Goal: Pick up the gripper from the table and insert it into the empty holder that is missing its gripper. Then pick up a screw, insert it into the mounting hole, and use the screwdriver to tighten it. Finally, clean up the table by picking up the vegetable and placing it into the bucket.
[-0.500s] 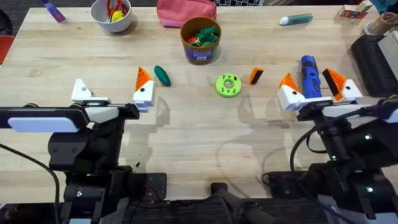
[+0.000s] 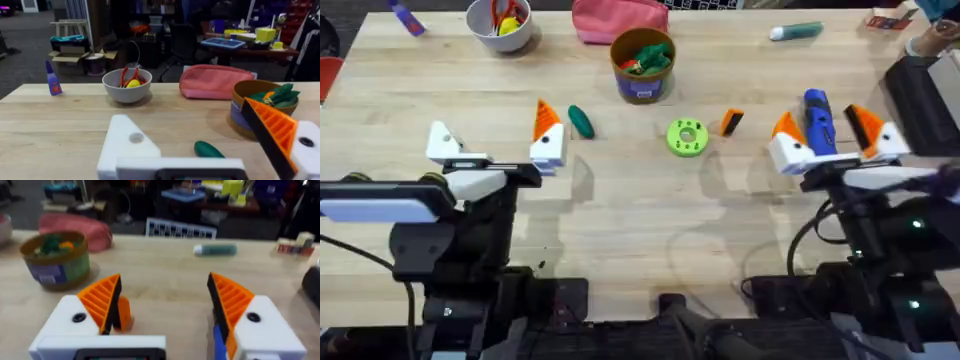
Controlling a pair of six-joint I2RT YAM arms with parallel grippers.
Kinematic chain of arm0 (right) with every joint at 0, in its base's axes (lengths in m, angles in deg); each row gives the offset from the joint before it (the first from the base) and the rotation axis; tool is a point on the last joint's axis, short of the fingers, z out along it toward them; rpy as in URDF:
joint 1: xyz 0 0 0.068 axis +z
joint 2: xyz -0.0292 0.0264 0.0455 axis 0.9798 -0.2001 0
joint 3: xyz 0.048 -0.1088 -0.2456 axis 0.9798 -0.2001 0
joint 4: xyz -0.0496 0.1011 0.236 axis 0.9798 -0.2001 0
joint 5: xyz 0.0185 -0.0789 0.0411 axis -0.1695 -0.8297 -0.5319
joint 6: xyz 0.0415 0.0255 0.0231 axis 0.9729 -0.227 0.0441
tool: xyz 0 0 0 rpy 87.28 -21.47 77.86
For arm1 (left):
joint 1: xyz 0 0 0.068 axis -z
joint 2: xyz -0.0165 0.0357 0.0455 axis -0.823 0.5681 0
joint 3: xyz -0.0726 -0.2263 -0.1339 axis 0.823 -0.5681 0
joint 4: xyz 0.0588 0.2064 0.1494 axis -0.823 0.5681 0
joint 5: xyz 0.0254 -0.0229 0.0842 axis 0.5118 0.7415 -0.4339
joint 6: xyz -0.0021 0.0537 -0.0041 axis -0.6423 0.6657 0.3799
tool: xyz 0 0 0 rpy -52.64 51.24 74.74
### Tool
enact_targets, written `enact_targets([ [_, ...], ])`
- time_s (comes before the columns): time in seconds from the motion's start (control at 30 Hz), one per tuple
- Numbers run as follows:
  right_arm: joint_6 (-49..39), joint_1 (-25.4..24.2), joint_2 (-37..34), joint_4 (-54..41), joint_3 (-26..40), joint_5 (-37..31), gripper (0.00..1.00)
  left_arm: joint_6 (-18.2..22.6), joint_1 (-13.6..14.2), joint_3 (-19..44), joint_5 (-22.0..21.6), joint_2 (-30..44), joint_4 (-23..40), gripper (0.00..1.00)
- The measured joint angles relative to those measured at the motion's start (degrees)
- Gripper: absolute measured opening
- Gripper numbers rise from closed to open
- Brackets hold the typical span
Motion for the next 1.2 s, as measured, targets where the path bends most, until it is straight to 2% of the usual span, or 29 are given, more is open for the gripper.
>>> enact_targets([
  [0.07, 0.0, 0.0, -0.02, 3.0, 0.23, 0.06, 0.992, 0.0, 0.0, 0.48, 0.0, 0.0, -0.05, 0.985],
  [0.2, -0.02, 0.0, -0.07, 2.39, 4.0, 0.1, 0.992, 0.0, 0.0, 5.38, -0.09, 1.04, 4.8, 0.985],
  [0.27, -0.02, 0.0, -1.01, -0.54, 8.0, 0.18, 0.992, -0.01, 0.0, 10.08, -0.43, 3.38, 7.27, 0.985],
  [0.4, 0.0, 0.0, -6.1, -9.21, 18.57, 0.25, 0.991, -0.02, 0.0, 22.63, -1.38, 12.68, 13.84, 0.985],
  [0.6, -0.02, 0.0, -20.6, -25.84, 33.67, 0.3, 0.991, -0.03, 0.0, 41.67, -1.73, 32.86, 30.09, 0.985],
  [0.87, -0.02, 0.0, -43.42, -44.11, 49.21, 0.51, 0.991, -0.09, 0.0, 63.42, -1.47, 58.36, 49.9, 0.985],
  [1.03, -0.02, 0.0, -55.85, -53.92, 56.94, 0.52, 0.992, -0.32, 0.0, 71.0, 0.02, 70.34, 56.27, 0.985],
  [1.2, -0.02, 0.0, -65.5, -58.51, 61.99, 0.52, 0.99, -1.99, 0.0, 72.91, 0.7, 78.47, 58.8, 0.985],
])
